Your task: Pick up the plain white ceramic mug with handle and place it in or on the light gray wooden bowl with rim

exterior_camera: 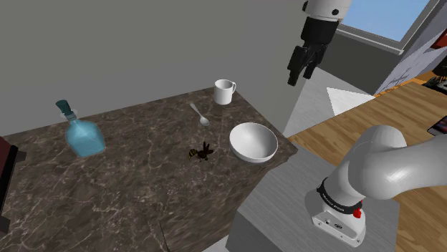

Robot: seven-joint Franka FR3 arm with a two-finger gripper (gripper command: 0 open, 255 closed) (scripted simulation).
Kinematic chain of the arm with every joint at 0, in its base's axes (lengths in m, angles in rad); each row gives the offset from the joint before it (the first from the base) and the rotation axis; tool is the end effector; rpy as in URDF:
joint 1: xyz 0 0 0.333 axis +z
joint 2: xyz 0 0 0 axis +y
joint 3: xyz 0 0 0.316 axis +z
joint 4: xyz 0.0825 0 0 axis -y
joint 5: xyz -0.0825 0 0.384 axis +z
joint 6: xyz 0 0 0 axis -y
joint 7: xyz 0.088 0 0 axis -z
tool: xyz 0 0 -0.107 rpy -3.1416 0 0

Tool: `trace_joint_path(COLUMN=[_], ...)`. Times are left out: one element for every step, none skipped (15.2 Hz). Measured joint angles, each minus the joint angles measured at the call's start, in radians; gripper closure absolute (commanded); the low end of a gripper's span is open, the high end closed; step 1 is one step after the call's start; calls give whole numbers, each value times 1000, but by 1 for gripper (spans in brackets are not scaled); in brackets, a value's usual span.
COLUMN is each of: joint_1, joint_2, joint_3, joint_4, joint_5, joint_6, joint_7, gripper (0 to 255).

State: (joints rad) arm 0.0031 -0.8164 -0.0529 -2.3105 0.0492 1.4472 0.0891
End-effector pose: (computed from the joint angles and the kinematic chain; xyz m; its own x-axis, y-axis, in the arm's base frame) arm 0.2855 -0.0144 0.6102 0.9920 -0.1137 -0.0548 -0.1180 -0.9895 -0.0829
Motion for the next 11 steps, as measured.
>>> trace_joint_path(joint_1=[0,0,0,2,2,0,1,1,0,2,3], joint_2=[0,9,31,57,82,109,140,170,198,231,270], joint_3=[0,-1,-5,-4,-6,-13,-15,-19,-24,-24,-28], joint_4=[0,-5,-3,-1,-7,-10,-7,-2,1,6,15], joint_5=[0,-2,-6,-6,-10,-16,-18,-21,-25,-25,-28], joint_6=[0,14,35,61,93,124,155,182,208,238,269], joint_7=[0,-3,-10,-11,-16,-27,-32,-39,-46,-49,-55], gripper=[0,0,0,0,0,0,0,0,0,0,0])
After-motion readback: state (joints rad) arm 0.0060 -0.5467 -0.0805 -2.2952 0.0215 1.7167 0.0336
